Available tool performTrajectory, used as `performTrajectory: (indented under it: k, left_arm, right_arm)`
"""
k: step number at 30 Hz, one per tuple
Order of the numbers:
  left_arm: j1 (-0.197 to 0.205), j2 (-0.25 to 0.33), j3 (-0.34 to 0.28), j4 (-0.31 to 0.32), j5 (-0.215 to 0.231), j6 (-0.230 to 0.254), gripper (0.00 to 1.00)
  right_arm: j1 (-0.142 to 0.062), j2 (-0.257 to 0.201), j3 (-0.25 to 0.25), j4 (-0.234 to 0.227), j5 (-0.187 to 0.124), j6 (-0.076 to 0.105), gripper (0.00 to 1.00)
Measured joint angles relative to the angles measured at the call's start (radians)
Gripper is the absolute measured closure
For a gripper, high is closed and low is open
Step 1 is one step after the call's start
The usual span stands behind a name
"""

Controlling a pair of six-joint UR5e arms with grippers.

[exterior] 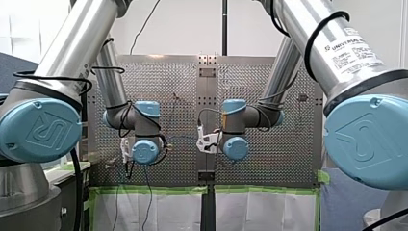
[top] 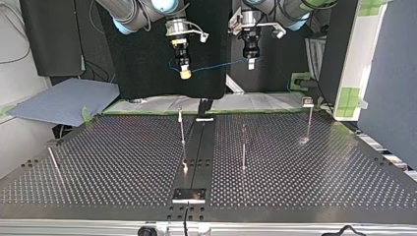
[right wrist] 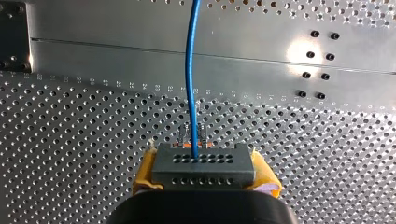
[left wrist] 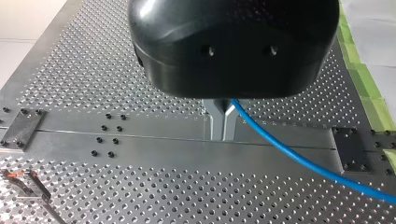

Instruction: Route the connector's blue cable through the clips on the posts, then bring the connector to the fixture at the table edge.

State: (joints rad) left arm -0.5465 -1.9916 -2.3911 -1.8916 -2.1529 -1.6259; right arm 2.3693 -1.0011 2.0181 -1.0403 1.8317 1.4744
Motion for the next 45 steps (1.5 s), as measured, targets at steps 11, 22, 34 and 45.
performTrajectory:
  k: [11,22,34,45]
  left_arm:
    - [0.0,0.0,0.0,0.0,0.0,0.0,0.98]
    - [0.0,0.0,0.0,0.0,0.0,0.0,0.98]
    - [0.0,0.0,0.0,0.0,0.0,0.0,0.45]
    - [0.0,0.0,0.0,0.0,0.0,0.0,0.25]
  right_arm:
    - [0.0,0.0,0.0,0.0,0.0,0.0,1.0]
    - [0.0,0.0,0.0,0.0,0.0,0.0,1.0]
    - [0.0,0.0,0.0,0.0,0.0,0.0,1.0]
    - [0.0,0.0,0.0,0.0,0.0,0.0,1.0]
